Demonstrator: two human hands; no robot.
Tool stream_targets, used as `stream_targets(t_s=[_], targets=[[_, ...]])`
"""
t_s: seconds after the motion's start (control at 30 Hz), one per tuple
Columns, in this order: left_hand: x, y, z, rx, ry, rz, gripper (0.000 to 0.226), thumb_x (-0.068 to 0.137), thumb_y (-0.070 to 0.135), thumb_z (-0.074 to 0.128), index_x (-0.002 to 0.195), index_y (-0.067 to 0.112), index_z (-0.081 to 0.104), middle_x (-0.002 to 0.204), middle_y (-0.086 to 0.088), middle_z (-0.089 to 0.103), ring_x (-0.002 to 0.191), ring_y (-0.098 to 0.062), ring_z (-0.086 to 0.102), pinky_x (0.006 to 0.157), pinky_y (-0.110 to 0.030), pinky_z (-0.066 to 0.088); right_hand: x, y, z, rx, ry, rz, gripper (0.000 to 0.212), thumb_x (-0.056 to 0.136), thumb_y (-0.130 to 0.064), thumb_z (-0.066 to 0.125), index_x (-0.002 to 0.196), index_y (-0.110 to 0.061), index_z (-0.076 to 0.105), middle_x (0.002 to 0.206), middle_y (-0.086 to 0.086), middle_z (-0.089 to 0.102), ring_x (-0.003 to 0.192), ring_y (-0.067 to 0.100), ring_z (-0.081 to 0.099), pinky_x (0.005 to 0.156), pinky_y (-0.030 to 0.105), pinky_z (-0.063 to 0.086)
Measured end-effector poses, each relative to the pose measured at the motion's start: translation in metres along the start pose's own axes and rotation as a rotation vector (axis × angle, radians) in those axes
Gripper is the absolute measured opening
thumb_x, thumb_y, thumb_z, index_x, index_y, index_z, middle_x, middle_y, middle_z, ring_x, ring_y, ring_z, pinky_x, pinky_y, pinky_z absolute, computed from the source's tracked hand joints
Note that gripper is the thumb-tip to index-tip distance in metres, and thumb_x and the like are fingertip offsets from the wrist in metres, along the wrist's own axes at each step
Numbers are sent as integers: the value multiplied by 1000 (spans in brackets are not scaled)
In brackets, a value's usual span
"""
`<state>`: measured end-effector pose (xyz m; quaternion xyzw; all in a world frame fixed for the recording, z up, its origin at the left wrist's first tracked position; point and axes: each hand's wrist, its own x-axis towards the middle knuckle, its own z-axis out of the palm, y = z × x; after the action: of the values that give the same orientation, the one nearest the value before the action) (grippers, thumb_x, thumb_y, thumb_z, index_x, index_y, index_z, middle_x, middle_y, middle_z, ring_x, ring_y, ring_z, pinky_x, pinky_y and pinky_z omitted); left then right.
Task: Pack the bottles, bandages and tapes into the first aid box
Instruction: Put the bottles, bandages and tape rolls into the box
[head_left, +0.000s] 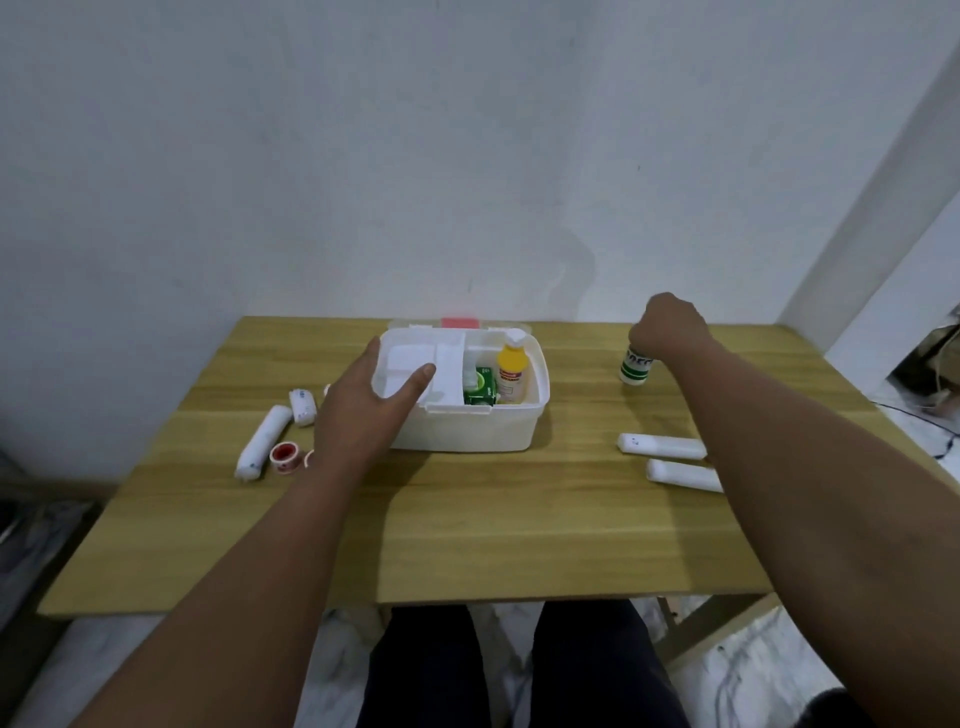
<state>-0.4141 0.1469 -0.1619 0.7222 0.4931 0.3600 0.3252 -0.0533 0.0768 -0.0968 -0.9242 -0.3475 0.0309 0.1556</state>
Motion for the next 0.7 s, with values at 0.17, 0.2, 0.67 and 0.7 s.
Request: stream_targets(t_s=[0.17, 0.2, 0.67, 0.7], targets=[[2, -1, 7, 45, -8, -7, 102, 71, 95, 47, 156, 39, 35, 156, 14, 47, 143, -15, 43, 111, -47, 44, 5, 8, -2, 81, 78, -27, 31, 87, -4, 61, 117, -2, 65, 116, 17, 68, 105, 36, 65, 77, 37, 51], [2, -2, 9, 52, -13, -9, 104, 70, 96, 46, 156, 40, 36, 155, 14, 47, 143, -15, 44, 110, -48, 45, 4, 6, -3, 81, 82, -36, 31, 87, -5, 62, 117, -2, 65, 116, 18, 69, 104, 35, 66, 77, 37, 51], [-1, 13, 11, 119, -20, -47, 109, 69, 96, 47, 158, 35, 32, 158, 8, 45, 143, -20, 44, 107, -50, 46, -38, -86, -88, 337, -13, -307, 39, 81, -12, 81, 119, -3, 72, 111, 16, 71, 87, 31, 74, 71, 44, 65], [-2, 13, 12, 121, -19, -51, 108, 72, 92, 50, 160, 33, 31, 160, 7, 42, 145, -21, 41, 109, -48, 44, -43, -91, -89, 332, -46, -321, 40, 81, -12, 82, 119, -2, 71, 108, 16, 72, 85, 30, 75, 69, 43, 65]])
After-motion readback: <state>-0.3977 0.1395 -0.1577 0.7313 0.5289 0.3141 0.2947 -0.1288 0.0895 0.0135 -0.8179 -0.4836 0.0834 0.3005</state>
